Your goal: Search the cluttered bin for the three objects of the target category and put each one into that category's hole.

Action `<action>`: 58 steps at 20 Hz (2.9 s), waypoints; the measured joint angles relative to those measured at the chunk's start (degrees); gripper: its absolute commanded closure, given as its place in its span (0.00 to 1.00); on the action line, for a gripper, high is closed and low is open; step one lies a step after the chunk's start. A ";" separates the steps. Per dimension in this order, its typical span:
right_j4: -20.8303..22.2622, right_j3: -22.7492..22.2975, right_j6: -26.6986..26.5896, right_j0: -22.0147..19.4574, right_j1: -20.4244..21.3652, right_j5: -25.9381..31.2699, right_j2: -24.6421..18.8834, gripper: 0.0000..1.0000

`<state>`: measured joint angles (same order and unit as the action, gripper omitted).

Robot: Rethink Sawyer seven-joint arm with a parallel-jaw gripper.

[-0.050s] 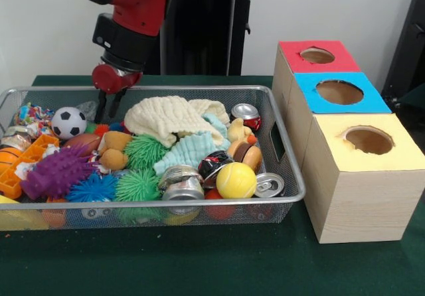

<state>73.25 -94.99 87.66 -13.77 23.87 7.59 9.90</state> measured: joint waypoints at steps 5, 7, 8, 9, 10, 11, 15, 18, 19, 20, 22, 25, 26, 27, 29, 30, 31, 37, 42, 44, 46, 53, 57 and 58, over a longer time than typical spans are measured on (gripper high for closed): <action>-1.02 0.00 0.00 0.58 -0.30 -0.01 0.00 0.00; -1.21 0.00 0.00 0.65 -0.34 -0.01 0.00 0.00; -1.34 0.00 0.00 0.68 -0.37 -0.01 0.00 0.00; -1.38 0.01 0.00 0.69 -0.39 -0.01 0.00 0.00; -1.44 0.01 0.00 0.70 -0.40 -0.01 0.00 0.00; -1.47 0.01 0.00 0.70 -0.41 -0.01 0.00 0.00; -1.47 0.02 0.00 0.80 -0.44 -0.01 0.00 0.00; -1.49 0.02 0.00 0.81 -0.46 -0.02 0.00 0.00; -1.55 0.02 0.00 0.80 -0.45 -0.01 0.00 0.00; -1.67 0.01 0.00 0.74 -0.44 -0.01 0.00 0.00; -2.05 0.00 0.00 0.45 -0.37 0.01 0.00 0.00; -2.92 -0.03 0.00 -0.46 -0.10 0.29 -0.02 0.00; -3.21 -0.05 0.00 -0.82 0.03 0.49 -0.05 0.00; -3.38 -0.07 0.00 -1.02 0.11 0.62 -0.08 0.00; -4.74 -0.12 0.00 -2.54 0.76 1.73 -0.36 0.00; -5.00 -0.11 0.00 -2.85 0.93 1.96 -0.48 0.00; -5.20 -0.14 0.00 -3.13 1.12 2.14 -0.60 0.00; -6.30 -0.22 0.00 -3.83 2.49 3.93 -1.00 0.00; -8.44 -0.76 -0.01 -5.40 4.02 7.33 -2.69 0.00; -9.09 -0.91 -0.01 -6.09 4.47 8.57 -3.40 0.00; -9.60 -1.01 -0.01 -6.79 4.87 9.69 -4.05 0.00; -9.95 -1.28 -0.01 -8.57 5.76 11.67 -6.18 0.00; -9.94 -1.38 -0.01 -9.53 5.75 12.20 -7.11 0.00; -9.94 -1.39 -0.01 -9.72 5.76 12.29 -7.25 0.00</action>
<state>63.31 -96.38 87.65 -23.48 29.63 19.89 2.65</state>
